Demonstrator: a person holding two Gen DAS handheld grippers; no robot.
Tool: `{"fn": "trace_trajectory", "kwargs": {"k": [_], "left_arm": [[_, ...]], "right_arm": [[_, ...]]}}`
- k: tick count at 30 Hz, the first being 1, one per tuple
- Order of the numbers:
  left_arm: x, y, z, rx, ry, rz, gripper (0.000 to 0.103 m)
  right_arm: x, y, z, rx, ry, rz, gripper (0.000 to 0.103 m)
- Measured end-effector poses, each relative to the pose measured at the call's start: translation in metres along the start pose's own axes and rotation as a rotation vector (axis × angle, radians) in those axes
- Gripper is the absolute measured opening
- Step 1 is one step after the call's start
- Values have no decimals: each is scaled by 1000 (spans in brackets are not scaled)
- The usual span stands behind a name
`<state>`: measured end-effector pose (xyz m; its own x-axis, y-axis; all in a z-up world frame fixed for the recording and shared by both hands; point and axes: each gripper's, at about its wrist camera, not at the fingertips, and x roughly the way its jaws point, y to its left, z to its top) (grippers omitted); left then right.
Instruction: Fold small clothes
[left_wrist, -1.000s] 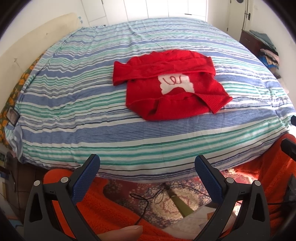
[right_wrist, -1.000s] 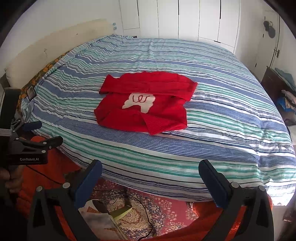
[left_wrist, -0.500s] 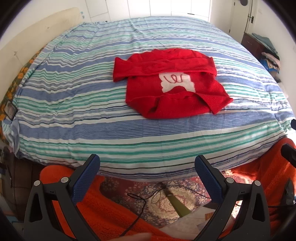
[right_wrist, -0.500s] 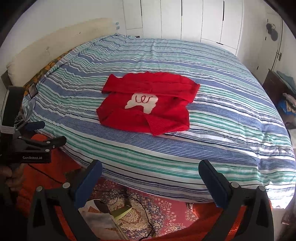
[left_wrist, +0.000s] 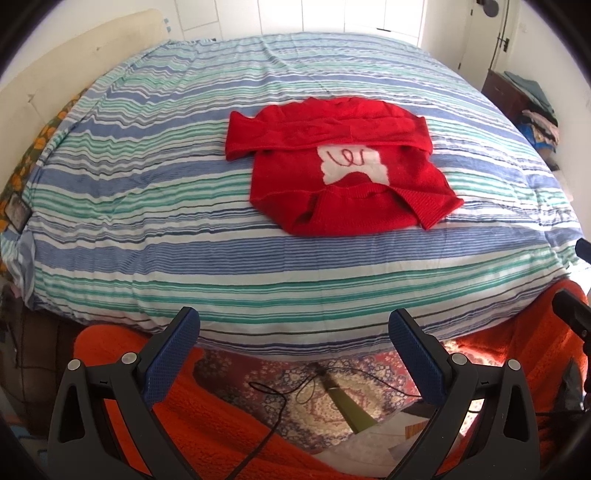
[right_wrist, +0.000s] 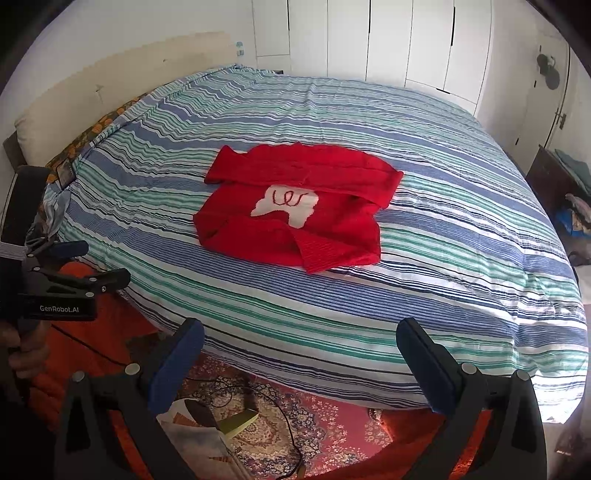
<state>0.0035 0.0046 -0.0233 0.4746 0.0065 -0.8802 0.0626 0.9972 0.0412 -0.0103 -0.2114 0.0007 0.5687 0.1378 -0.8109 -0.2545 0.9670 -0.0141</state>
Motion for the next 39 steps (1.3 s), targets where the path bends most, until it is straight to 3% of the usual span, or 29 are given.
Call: {"fn": "trace_trajectory", "kwargs": {"k": [10, 14, 17, 18, 22, 23, 24, 25, 27, 29, 32, 35, 37, 39], "left_arm": [[1, 1, 0, -6, 6, -10, 102], [-1, -1, -1, -3, 6, -13, 102], [-6, 2, -2, -8, -6, 3, 102], [-6, 4, -2, -17, -5, 8, 102], [-1, 17, -4, -59, 22, 27, 102], [0, 20, -5, -66, 30, 34, 102], [0, 24, -6, -73, 34, 44, 102], [0, 29, -9, -81, 33, 55, 102], [5, 39, -13, -103, 43, 79, 102], [16, 49, -17, -134, 79, 89, 102], [38, 54, -19, -169, 156, 71, 101], [39, 47, -16, -159, 161, 41, 101], [35, 42, -13, -140, 142, 45, 101], [34, 40, -12, -130, 133, 48, 101]], "right_arm": [[5, -3, 4, -34, -22, 38, 103], [59, -6, 8, -189, -27, -8, 100], [128, 1, 7, -351, 62, -14, 69], [150, 4, 7, -389, 84, -16, 64], [211, 3, 16, -457, 55, -71, 64], [219, -2, 21, -442, 53, -66, 50], [223, -10, 27, -397, 72, -31, 18], [218, -21, 32, -327, 82, 13, 7], [187, -42, 32, -236, 45, 67, 7], [155, -59, 19, -237, 47, 44, 7], [138, -87, -15, -173, 143, 3, 7], [144, -107, -41, -108, 244, -73, 9], [137, -107, -38, -86, 219, -85, 9], [127, -101, -21, -25, 164, 7, 11]]}}
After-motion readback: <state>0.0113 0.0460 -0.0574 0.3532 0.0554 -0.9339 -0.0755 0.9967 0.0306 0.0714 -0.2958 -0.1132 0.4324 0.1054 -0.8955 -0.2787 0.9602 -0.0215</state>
